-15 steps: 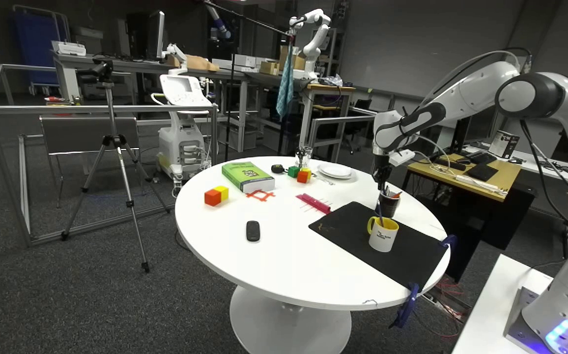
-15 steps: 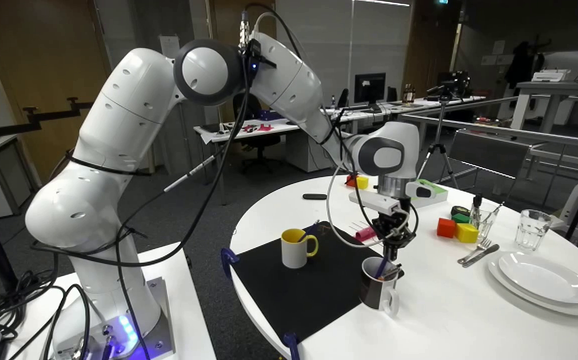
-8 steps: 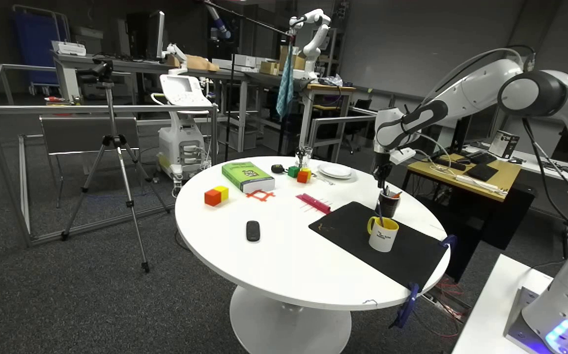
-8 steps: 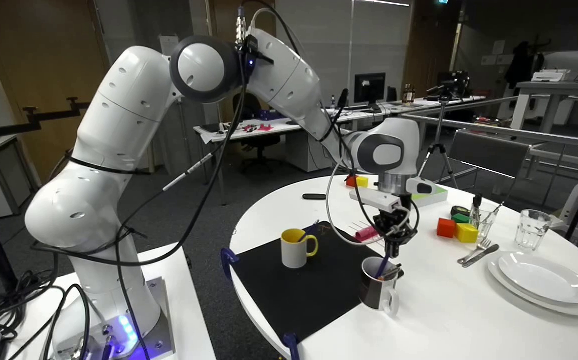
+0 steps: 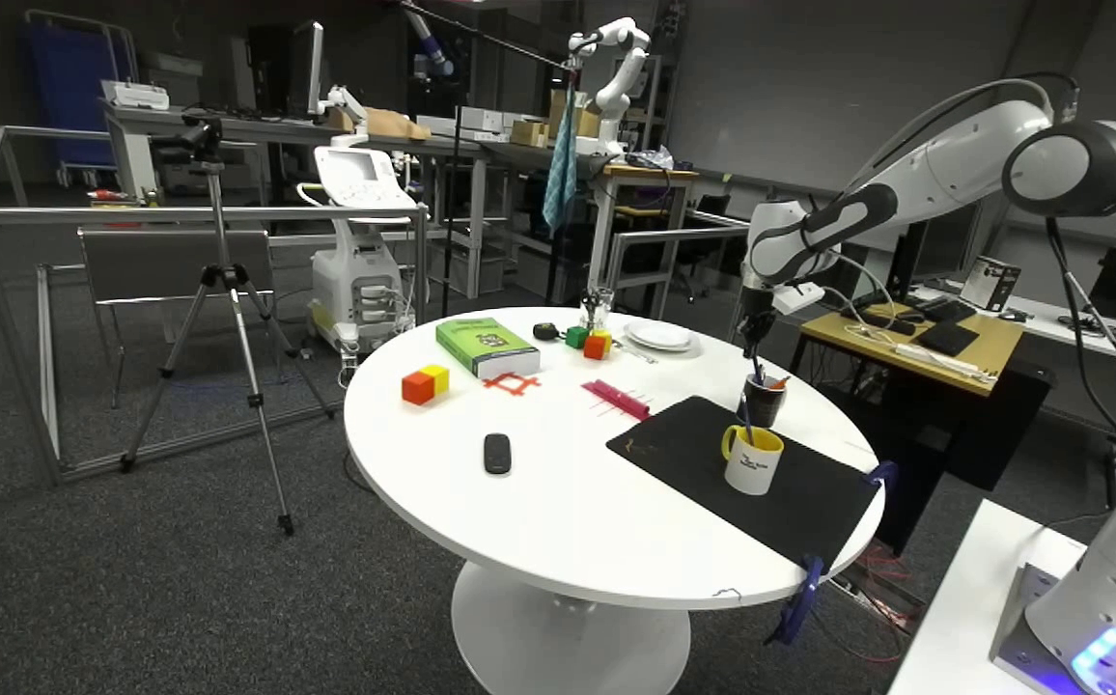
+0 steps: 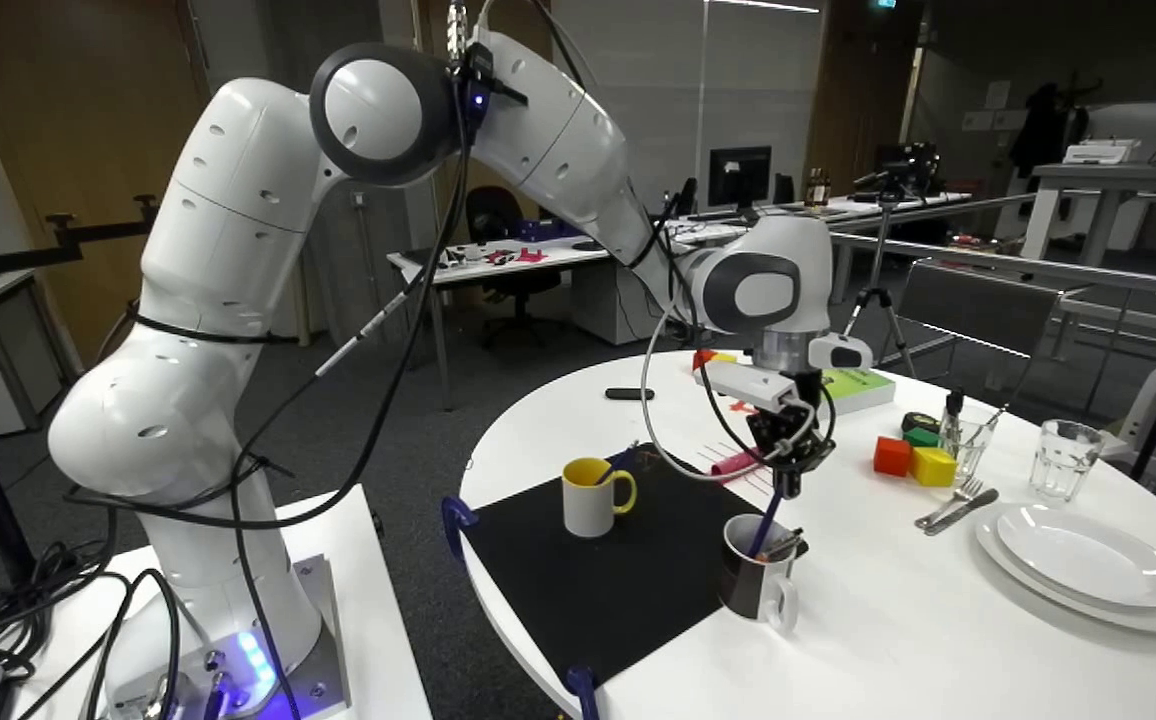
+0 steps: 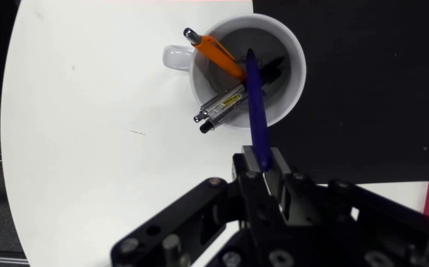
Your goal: Take the blue pen out of the cup
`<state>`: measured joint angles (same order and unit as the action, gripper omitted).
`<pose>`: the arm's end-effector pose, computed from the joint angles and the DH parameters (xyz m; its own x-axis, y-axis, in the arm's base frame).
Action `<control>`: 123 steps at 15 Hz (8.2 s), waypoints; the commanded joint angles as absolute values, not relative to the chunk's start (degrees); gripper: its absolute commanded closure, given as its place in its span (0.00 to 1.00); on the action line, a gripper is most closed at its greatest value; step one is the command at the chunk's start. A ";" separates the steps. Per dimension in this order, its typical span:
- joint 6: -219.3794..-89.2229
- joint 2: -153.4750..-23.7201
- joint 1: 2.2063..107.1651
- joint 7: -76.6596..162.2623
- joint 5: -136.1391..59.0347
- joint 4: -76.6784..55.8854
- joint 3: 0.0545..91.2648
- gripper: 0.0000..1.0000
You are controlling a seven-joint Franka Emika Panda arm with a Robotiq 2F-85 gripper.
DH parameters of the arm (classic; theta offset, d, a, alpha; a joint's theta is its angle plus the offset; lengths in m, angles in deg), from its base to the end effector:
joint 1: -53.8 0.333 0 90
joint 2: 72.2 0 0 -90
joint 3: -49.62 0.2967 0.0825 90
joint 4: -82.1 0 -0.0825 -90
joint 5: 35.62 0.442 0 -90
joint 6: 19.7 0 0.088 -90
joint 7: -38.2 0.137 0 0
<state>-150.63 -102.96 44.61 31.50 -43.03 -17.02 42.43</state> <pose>0.6767 -0.2015 0.1937 0.9977 -0.0674 -0.0069 -0.0654 -0.9845 0.1628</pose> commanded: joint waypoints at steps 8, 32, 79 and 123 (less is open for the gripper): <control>-164.40 -87.30 45.75 32.58 -44.74 -33.93 41.90 0.97; -160.62 -79.43 49.50 32.34 -45.32 -41.14 44.49 0.97; -121.84 -114.57 44.74 21.54 -37.59 -4.51 47.04 0.97; -121.54 -112.30 44.06 18.24 -37.23 -4.03 48.54 0.00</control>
